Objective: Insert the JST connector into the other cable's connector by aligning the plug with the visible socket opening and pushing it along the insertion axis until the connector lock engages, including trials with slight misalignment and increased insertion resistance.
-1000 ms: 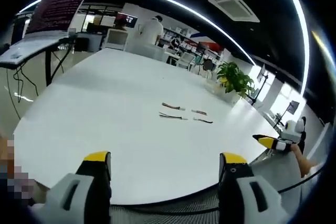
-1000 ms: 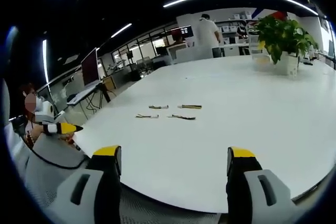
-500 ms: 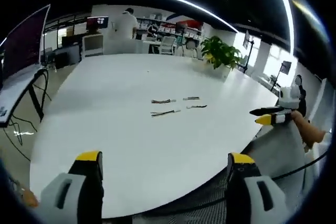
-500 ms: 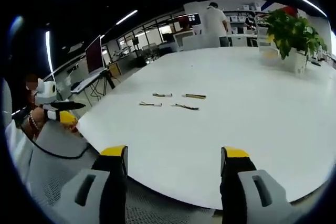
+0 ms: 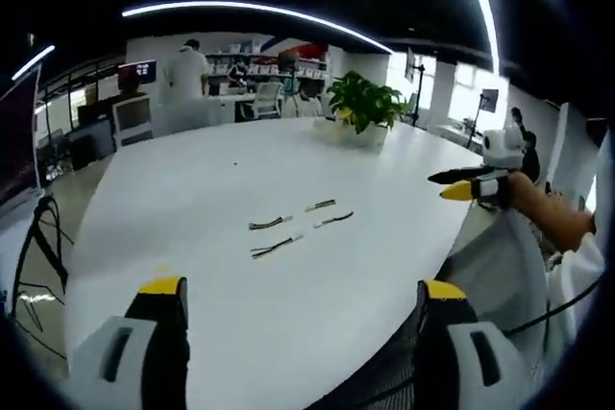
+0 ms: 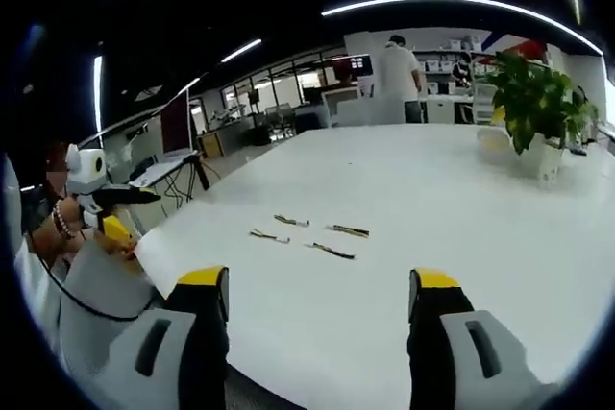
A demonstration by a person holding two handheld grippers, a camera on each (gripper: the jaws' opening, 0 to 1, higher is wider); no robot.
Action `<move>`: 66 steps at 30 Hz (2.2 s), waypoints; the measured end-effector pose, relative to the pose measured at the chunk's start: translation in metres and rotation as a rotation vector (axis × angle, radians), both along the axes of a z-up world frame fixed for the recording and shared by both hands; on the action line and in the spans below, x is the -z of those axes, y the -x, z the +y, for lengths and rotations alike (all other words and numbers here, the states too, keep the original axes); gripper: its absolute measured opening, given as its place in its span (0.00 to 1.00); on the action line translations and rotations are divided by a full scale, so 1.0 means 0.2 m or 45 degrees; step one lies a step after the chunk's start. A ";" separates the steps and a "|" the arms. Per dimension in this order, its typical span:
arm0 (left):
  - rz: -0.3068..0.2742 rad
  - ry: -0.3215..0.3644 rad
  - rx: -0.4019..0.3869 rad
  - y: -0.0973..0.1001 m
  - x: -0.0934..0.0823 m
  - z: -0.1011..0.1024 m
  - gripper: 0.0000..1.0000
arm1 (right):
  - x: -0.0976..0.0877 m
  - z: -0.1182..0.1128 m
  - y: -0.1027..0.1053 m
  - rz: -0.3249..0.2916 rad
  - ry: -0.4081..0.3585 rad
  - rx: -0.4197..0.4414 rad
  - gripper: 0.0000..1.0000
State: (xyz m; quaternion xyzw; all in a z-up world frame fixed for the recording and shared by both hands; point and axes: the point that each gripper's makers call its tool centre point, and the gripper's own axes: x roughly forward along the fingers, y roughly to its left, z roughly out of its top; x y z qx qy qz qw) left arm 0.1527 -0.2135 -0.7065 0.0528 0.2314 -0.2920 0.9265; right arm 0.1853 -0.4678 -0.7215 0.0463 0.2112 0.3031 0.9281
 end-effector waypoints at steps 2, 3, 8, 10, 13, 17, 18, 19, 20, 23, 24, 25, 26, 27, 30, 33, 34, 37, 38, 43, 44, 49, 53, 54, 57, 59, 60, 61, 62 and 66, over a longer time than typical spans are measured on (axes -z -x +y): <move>-0.006 0.003 0.020 0.00 0.00 -0.04 0.99 | 0.01 0.04 0.02 -0.004 0.042 -0.071 0.72; 0.000 0.003 0.050 0.02 0.00 -0.06 0.99 | 0.02 0.03 0.03 -0.011 0.084 -0.082 0.73; 0.002 0.031 0.122 0.03 -0.01 -0.14 0.99 | 0.01 0.08 0.06 0.010 0.034 -0.140 0.74; 0.016 0.037 0.130 0.02 -0.01 -0.14 0.99 | 0.01 0.07 0.06 0.012 0.016 -0.141 0.74; 0.013 0.044 0.130 0.00 -0.01 -0.14 0.99 | 0.00 0.06 0.04 0.010 0.007 -0.147 0.73; -0.024 0.059 0.173 -0.05 -0.05 -0.15 0.92 | -0.02 0.07 0.02 -0.022 0.008 -0.190 0.72; -0.025 0.061 0.173 -0.06 -0.05 -0.15 0.90 | -0.03 0.08 0.02 -0.032 0.010 -0.202 0.72; -0.026 0.063 0.173 -0.07 -0.06 -0.14 0.91 | -0.04 0.08 0.01 -0.037 0.012 -0.210 0.71; -0.029 0.066 0.181 -0.09 -0.06 -0.15 0.92 | -0.05 0.08 0.00 -0.046 0.014 -0.218 0.71; -0.044 0.052 0.213 -0.14 -0.07 -0.15 0.90 | -0.07 0.09 -0.02 -0.064 0.021 -0.257 0.71; -0.044 0.054 0.228 -0.15 -0.08 -0.16 0.88 | -0.07 0.10 -0.03 -0.078 0.034 -0.280 0.71; -0.043 0.064 0.234 -0.17 -0.08 -0.16 0.87 | -0.08 0.09 -0.04 -0.083 0.048 -0.288 0.71; -0.043 0.082 0.240 -0.19 -0.09 -0.17 0.87 | -0.08 0.10 -0.05 -0.087 0.066 -0.305 0.70; -0.053 0.093 0.249 -0.20 -0.10 -0.18 0.87 | -0.08 0.10 -0.07 -0.093 0.087 -0.312 0.70; -0.053 0.069 0.252 -0.26 -0.10 -0.19 0.86 | -0.07 0.09 -0.11 -0.103 0.153 -0.335 0.66; -0.073 0.024 0.276 -0.33 -0.10 -0.19 0.85 | -0.05 0.09 -0.16 -0.108 0.174 -0.357 0.60; -0.072 0.011 0.283 -0.35 -0.09 -0.19 0.84 | -0.05 0.10 -0.17 -0.111 0.180 -0.362 0.58; -0.125 -0.010 0.323 -0.43 -0.10 -0.20 0.81 | -0.03 0.12 -0.23 -0.104 0.205 -0.405 0.57; -0.126 -0.015 0.324 -0.45 -0.09 -0.19 0.81 | -0.03 0.13 -0.24 -0.107 0.213 -0.422 0.56; -0.117 -0.031 0.364 -0.54 -0.05 -0.19 0.80 | -0.01 0.18 -0.33 -0.119 0.247 -0.499 0.50; -0.112 -0.038 0.373 -0.57 -0.04 -0.19 0.79 | -0.01 0.19 -0.34 -0.122 0.249 -0.510 0.48; -0.106 -0.028 0.398 -0.68 0.00 -0.20 0.79 | 0.05 0.22 -0.43 -0.108 0.280 -0.584 0.43; -0.182 -0.049 0.460 -0.77 0.03 -0.21 0.75 | 0.11 0.24 -0.52 -0.091 0.301 -0.610 0.45; -0.183 -0.052 0.465 -0.80 0.04 -0.21 0.73 | 0.13 0.25 -0.54 -0.091 0.312 -0.616 0.45; -0.190 -0.047 0.484 -0.85 0.07 -0.22 0.75 | 0.17 0.27 -0.61 -0.095 0.319 -0.637 0.44; -0.183 0.011 0.527 -0.86 0.08 -0.25 0.76 | 0.19 0.28 -0.64 -0.100 0.329 -0.648 0.44; -0.180 0.040 0.546 -0.87 0.09 -0.27 0.74 | 0.21 0.28 -0.66 -0.094 0.332 -0.656 0.44; -0.176 0.048 0.563 -0.89 0.11 -0.28 0.73 | 0.23 0.29 -0.69 -0.080 0.329 -0.665 0.43; -0.181 0.040 0.570 -0.91 0.13 -0.28 0.72 | 0.24 0.30 -0.70 -0.077 0.324 -0.666 0.41; -0.186 0.041 0.641 -0.97 0.20 -0.33 0.66 | 0.28 0.35 -0.78 -0.093 0.274 -0.697 0.31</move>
